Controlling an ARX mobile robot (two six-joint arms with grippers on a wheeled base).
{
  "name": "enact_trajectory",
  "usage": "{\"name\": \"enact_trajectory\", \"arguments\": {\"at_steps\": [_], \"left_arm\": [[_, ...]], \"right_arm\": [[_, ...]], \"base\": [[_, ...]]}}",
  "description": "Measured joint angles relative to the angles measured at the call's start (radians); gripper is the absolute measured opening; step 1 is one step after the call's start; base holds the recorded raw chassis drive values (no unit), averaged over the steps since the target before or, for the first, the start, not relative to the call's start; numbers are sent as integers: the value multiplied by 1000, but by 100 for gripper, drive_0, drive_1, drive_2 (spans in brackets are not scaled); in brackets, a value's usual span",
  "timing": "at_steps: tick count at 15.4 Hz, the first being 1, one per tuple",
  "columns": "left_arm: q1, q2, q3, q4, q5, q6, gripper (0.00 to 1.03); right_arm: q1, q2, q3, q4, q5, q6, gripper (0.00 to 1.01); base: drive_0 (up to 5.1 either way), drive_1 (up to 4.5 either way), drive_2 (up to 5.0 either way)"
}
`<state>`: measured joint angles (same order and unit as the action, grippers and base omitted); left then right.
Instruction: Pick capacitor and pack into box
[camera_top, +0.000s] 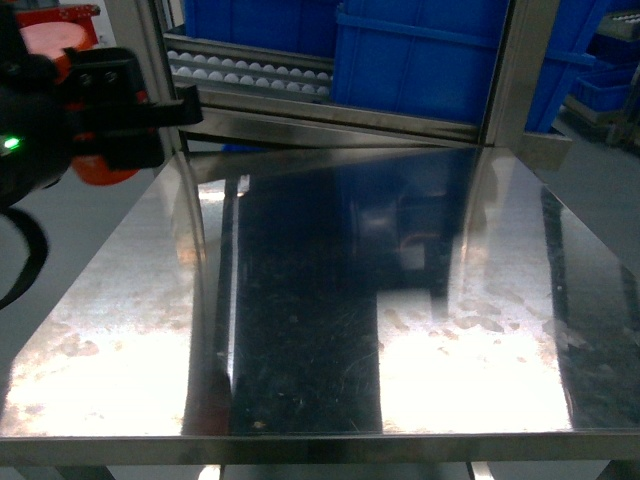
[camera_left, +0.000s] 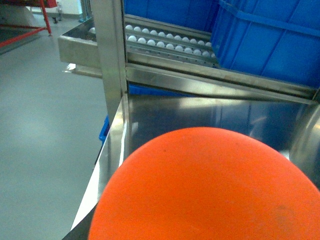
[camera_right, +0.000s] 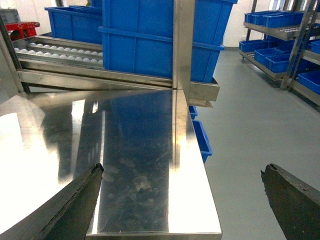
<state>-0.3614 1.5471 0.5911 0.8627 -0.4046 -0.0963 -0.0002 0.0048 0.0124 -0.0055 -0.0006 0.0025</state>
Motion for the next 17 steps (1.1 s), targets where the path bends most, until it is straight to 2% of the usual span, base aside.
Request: {"name": "enact_trajectory", "arguments": {"at_steps": [2, 6, 8, 9, 13, 14, 15, 17], "left_arm": [[-2, -222, -135, -87, -43, -1, 44], [-39, -446, -226, -180, -118, 0, 44], [-132, -735, -302, -354, -206, 22, 43], [-158, -824, -304, -411, -217, 27, 43], [-155, -847, -303, -419, -227, 34, 43], [-153, -853, -303, -433, -212, 41, 43], [-84, -922, -332, -505, -70, 69, 43], [22, -1014, -402, -529, 52, 78, 43]], "right_arm": [[0, 0, 0, 0, 1, 0, 98], [0, 0, 0, 0, 0, 0, 98], [0, 0, 0, 0, 0, 0, 98], [0, 0, 0, 0, 0, 0, 98], [0, 0, 0, 0, 0, 0, 98], [0, 0, 0, 0, 0, 0, 98], [0, 0, 0, 0, 0, 0, 98], [0, 0, 0, 0, 0, 0, 98]], "base": [[0, 0, 0], [0, 0, 0], [0, 0, 0], [0, 0, 0], [0, 0, 0], [0, 0, 0], [0, 0, 0], [0, 0, 0]]}}
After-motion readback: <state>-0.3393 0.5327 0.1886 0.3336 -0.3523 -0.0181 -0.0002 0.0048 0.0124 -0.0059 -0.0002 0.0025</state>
